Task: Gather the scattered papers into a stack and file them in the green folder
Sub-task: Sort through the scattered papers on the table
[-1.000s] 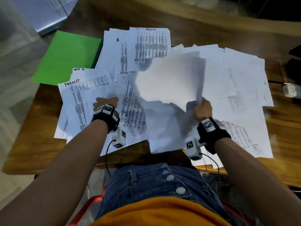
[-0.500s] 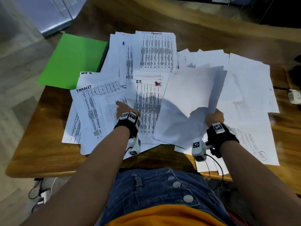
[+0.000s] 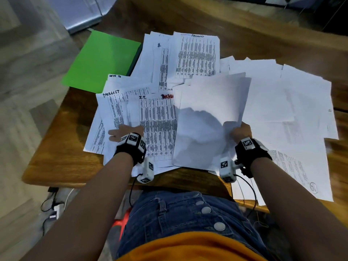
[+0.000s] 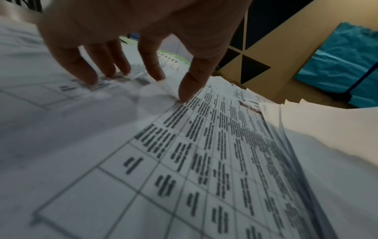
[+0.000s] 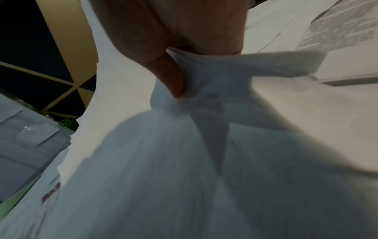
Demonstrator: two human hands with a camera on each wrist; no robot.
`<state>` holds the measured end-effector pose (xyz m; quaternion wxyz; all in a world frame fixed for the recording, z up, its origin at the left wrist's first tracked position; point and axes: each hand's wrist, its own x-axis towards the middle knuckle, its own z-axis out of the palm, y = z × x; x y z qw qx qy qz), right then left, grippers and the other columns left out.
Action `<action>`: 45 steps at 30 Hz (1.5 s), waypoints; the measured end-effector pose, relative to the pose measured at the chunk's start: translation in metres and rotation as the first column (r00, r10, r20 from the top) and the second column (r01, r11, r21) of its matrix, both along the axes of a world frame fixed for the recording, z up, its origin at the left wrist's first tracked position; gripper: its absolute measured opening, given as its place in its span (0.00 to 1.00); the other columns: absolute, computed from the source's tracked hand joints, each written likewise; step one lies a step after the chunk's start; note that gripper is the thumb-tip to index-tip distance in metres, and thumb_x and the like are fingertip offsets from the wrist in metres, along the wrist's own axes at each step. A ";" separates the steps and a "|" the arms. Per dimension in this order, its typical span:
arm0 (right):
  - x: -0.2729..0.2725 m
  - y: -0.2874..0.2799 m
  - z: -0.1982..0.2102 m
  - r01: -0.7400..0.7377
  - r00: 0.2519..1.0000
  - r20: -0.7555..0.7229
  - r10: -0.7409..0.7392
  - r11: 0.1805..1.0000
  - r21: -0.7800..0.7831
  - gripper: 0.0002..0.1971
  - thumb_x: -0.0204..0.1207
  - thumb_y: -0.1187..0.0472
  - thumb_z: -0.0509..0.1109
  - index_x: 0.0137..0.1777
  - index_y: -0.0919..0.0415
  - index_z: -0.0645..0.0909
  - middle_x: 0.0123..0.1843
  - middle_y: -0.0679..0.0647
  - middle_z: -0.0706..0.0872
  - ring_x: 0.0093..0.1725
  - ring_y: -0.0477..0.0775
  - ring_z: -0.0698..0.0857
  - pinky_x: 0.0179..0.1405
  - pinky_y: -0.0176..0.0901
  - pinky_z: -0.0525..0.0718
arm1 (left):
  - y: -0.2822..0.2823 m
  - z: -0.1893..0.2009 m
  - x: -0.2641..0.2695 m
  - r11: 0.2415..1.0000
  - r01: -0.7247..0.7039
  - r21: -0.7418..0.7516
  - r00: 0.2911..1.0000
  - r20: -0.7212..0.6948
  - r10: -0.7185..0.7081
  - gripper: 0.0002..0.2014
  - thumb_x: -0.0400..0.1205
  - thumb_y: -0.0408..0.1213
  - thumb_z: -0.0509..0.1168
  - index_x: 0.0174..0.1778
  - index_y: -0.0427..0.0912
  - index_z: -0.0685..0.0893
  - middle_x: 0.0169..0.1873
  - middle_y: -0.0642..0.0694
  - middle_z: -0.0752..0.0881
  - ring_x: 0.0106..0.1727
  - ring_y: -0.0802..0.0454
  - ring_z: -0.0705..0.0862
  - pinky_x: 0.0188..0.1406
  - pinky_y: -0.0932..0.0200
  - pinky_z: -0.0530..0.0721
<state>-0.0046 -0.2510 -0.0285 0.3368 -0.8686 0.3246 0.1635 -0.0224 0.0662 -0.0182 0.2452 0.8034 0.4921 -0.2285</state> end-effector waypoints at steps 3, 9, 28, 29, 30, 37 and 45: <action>0.005 0.011 -0.007 -0.124 0.991 -0.054 0.122 0.992 -0.026 0.10 0.80 0.69 0.59 0.44 0.61 0.81 0.67 0.69 0.81 0.67 0.66 0.80 0.62 0.48 0.78 | -0.001 0.000 0.000 0.999 -0.042 -0.009 0.998 0.037 0.043 0.43 0.76 0.49 0.66 0.81 0.38 0.51 0.81 0.35 0.52 0.81 0.37 0.57 0.77 0.42 0.59; 0.008 0.037 -0.014 -0.169 0.984 -0.034 0.172 0.983 0.069 0.17 0.76 0.74 0.62 0.64 0.73 0.80 0.64 0.70 0.83 0.65 0.67 0.82 0.52 0.40 0.75 | -0.002 -0.002 0.003 0.948 -0.072 -0.311 0.973 0.186 0.135 0.43 0.77 0.45 0.68 0.82 0.34 0.51 0.67 0.36 0.77 0.66 0.41 0.78 0.60 0.48 0.77; 0.010 0.039 -0.008 -0.051 0.999 0.005 0.054 0.901 0.430 0.16 0.72 0.66 0.69 0.40 0.44 0.66 0.49 0.51 0.74 0.50 0.53 0.75 0.53 0.48 0.82 | -0.084 0.119 0.008 0.668 0.715 0.206 0.490 0.535 -0.689 0.18 0.74 0.28 0.61 0.61 0.38 0.77 0.49 0.38 0.83 0.51 0.39 0.82 0.41 0.59 0.71; 0.012 0.033 -0.006 -0.006 1.000 0.027 -0.010 0.857 0.515 0.17 0.73 0.68 0.68 0.44 0.44 0.68 0.49 0.51 0.75 0.47 0.54 0.78 0.52 0.47 0.82 | -0.090 0.130 0.012 0.627 0.741 0.241 0.435 0.539 -0.721 0.19 0.75 0.28 0.61 0.62 0.39 0.76 0.52 0.38 0.83 0.53 0.38 0.82 0.42 0.58 0.70; 0.013 0.026 -0.002 0.045 0.995 0.045 -0.090 0.800 0.598 0.17 0.73 0.70 0.66 0.45 0.45 0.69 0.47 0.50 0.76 0.43 0.52 0.79 0.47 0.44 0.82 | -0.099 0.141 0.017 0.583 0.768 0.267 0.380 0.543 -0.749 0.19 0.75 0.29 0.61 0.63 0.39 0.76 0.54 0.38 0.83 0.55 0.37 0.82 0.43 0.58 0.69; 0.011 -0.023 0.031 0.145 0.840 0.106 -0.532 0.409 0.901 0.13 0.56 0.76 0.65 0.18 0.60 0.72 0.20 0.51 0.75 0.26 0.54 0.73 0.28 0.38 0.72 | -0.156 0.170 0.052 0.508 0.827 0.240 0.235 0.674 -0.700 0.15 0.74 0.30 0.65 0.56 0.40 0.81 0.53 0.41 0.86 0.50 0.43 0.82 0.44 0.61 0.71; 0.030 -0.096 0.075 0.154 0.611 0.574 -0.545 0.793 0.589 0.25 0.68 0.81 0.67 0.26 0.55 0.59 0.26 0.51 0.61 0.19 0.38 0.63 0.23 0.32 0.65 | -0.207 0.125 0.079 0.718 0.696 0.001 0.361 0.864 -0.351 0.14 0.80 0.35 0.65 0.59 0.34 0.80 0.50 0.37 0.87 0.51 0.42 0.85 0.46 0.59 0.78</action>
